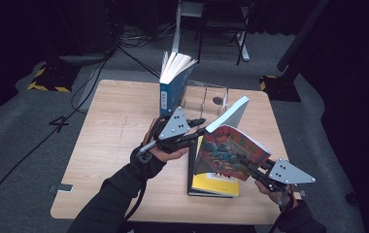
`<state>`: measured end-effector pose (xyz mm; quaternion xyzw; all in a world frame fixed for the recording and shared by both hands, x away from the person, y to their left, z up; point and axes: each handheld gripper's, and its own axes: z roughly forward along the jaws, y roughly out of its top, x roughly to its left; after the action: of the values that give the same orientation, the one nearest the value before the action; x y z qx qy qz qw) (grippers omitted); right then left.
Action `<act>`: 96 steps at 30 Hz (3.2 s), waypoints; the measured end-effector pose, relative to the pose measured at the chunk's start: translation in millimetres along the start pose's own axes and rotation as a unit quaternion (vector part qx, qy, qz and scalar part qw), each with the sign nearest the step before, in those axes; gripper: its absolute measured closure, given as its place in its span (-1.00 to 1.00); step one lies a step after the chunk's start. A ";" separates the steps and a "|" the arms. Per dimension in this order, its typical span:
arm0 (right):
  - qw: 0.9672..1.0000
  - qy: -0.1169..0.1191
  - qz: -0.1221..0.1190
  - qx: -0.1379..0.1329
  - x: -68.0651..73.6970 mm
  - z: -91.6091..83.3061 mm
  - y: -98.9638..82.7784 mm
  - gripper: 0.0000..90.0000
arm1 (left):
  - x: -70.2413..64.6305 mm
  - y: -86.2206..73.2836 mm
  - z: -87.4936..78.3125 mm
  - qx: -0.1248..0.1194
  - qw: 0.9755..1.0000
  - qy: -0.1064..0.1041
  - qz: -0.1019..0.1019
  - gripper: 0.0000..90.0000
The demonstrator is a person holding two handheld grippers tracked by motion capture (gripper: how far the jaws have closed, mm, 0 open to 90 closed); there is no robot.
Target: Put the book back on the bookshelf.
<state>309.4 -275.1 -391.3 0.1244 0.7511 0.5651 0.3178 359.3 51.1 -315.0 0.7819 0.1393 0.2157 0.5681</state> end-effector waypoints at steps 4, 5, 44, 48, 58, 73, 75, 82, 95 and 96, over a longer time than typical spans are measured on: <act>1.000 0.005 -0.001 -0.001 2.0 -2.6 -0.2 0.94 | -1.1 -8.2 -4.8 0.011 1.000 0.013 -0.008 0.36; 1.000 0.006 -0.001 -0.001 2.2 -3.0 -0.1 0.94 | -0.8 -10.9 -6.4 0.012 1.000 0.013 -0.012 0.31; 1.000 0.024 0.011 0.008 3.7 -25.7 -7.5 0.82 | -29.0 -64.2 52.5 0.044 0.993 -0.096 -0.058 0.00; 1.000 0.010 0.023 0.009 -0.1 -27.7 -10.1 0.75 | -26.5 -53.5 53.8 0.022 0.994 -0.089 -0.056 0.08; 0.995 -0.068 0.068 0.018 -16.4 -25.7 -20.7 0.24 | -27.1 -37.5 47.5 -0.008 0.996 -0.088 -0.030 0.53; 0.994 -0.040 0.091 0.054 -22.7 1.1 -30.0 -0.19 | -30.0 -37.7 27.5 0.006 0.992 -0.123 -0.015 0.63; 0.994 -0.029 0.085 0.058 -19.6 6.7 -29.2 -0.12 | -28.1 -38.9 26.7 0.004 0.993 -0.120 -0.021 0.62; 0.994 -0.030 0.083 0.068 -15.9 13.1 -27.7 -0.06 | -27.3 -28.6 26.3 -0.015 0.993 -0.117 -0.032 0.41; 0.994 -0.031 0.083 0.070 -15.6 14.0 -26.3 -0.07 | -24.5 17.0 32.5 0.002 0.997 -0.078 -0.018 0.19; 0.994 -0.031 0.082 0.071 -15.4 13.7 -25.6 -0.07 | -24.6 19.4 33.4 0.004 0.997 -0.080 -0.013 0.21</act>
<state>334.1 -281.4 -412.0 0.2259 0.7663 0.5303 0.2839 354.0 5.9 -309.7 0.7973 0.1043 0.1440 0.5767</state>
